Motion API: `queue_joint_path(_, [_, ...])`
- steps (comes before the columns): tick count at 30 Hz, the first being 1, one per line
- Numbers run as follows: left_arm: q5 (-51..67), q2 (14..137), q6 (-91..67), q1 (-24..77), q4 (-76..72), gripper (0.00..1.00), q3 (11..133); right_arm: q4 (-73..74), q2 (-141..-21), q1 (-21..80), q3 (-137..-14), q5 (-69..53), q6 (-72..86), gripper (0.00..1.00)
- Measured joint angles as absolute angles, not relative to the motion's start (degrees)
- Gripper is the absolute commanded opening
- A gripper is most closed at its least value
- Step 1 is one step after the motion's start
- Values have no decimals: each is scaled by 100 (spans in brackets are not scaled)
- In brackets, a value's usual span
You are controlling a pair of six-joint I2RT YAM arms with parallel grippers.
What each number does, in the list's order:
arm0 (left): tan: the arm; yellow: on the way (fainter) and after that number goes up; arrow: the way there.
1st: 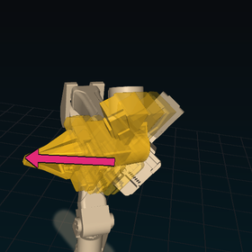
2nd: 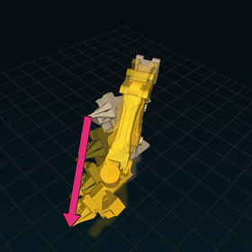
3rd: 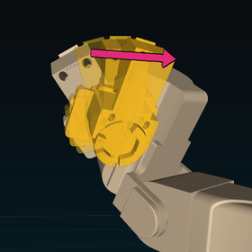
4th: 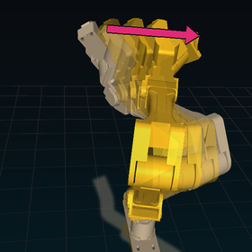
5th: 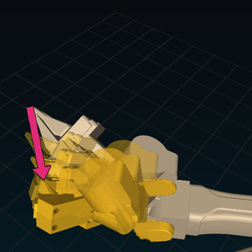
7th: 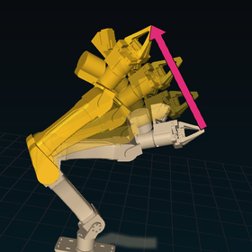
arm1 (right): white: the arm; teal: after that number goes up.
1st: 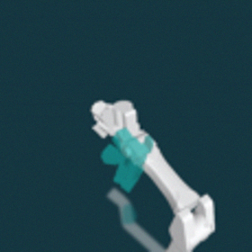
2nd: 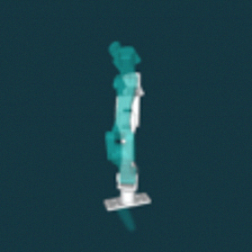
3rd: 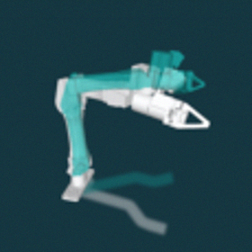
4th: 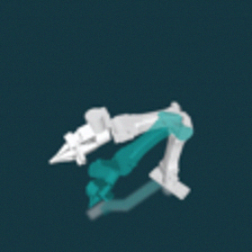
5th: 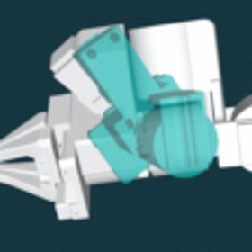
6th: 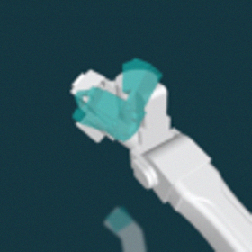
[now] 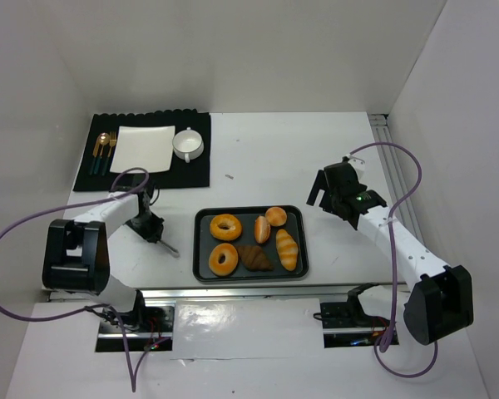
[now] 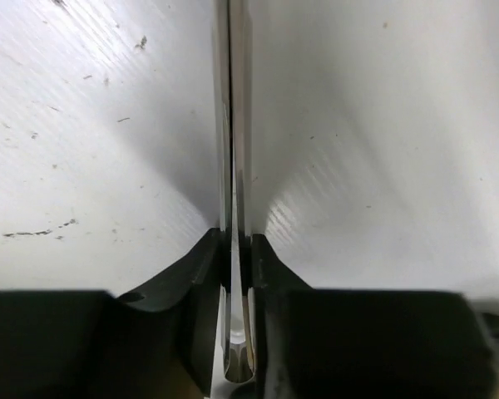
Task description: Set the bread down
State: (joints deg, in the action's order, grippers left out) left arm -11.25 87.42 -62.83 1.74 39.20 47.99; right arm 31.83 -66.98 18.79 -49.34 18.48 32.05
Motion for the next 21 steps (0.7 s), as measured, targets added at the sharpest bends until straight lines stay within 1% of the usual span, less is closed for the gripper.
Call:
queue_joint_path(1, [-1186,8689,-6246,174,3938,22,4801,3181,-6698,1879,-4934,1852,3205,99])
queue_joint_path(6, [-1651,7806,-5833,309,4434,22,5179,3183,-6698,1879,-4934,1861,3205,99])
queue_joint_path(7, [-1697,7542,-5631,408,4484,27,5323,3183,-6698,1879,-4934,1863,3205,99])
queue_joint_path(10, [-1662,6871,-4849,893,4456,33,5739,3183,-6698,1879,-4936,1861,3205,99])
queue_joint_path(12, [-1503,6646,-4322,1328,4458,37,5994,3181,-6698,1879,-4936,1850,3205,99])
queue_joint_path(14, [-1352,6716,-3940,1835,4580,40,6254,3181,-6698,1879,-4936,1822,3205,99])
queue_joint_path(16, [-1236,6978,-3667,2351,4762,51,6427,3181,-6698,1879,-4936,1806,3205,99])
queue_joint_path(18, [-1162,7192,-3479,2766,4965,58,6453,3179,-6698,1879,-4936,1793,3205,99])
queue_joint_path(21, [-1035,7286,-3306,3050,5341,59,6460,3179,-6698,1879,-4936,1767,3205,99])
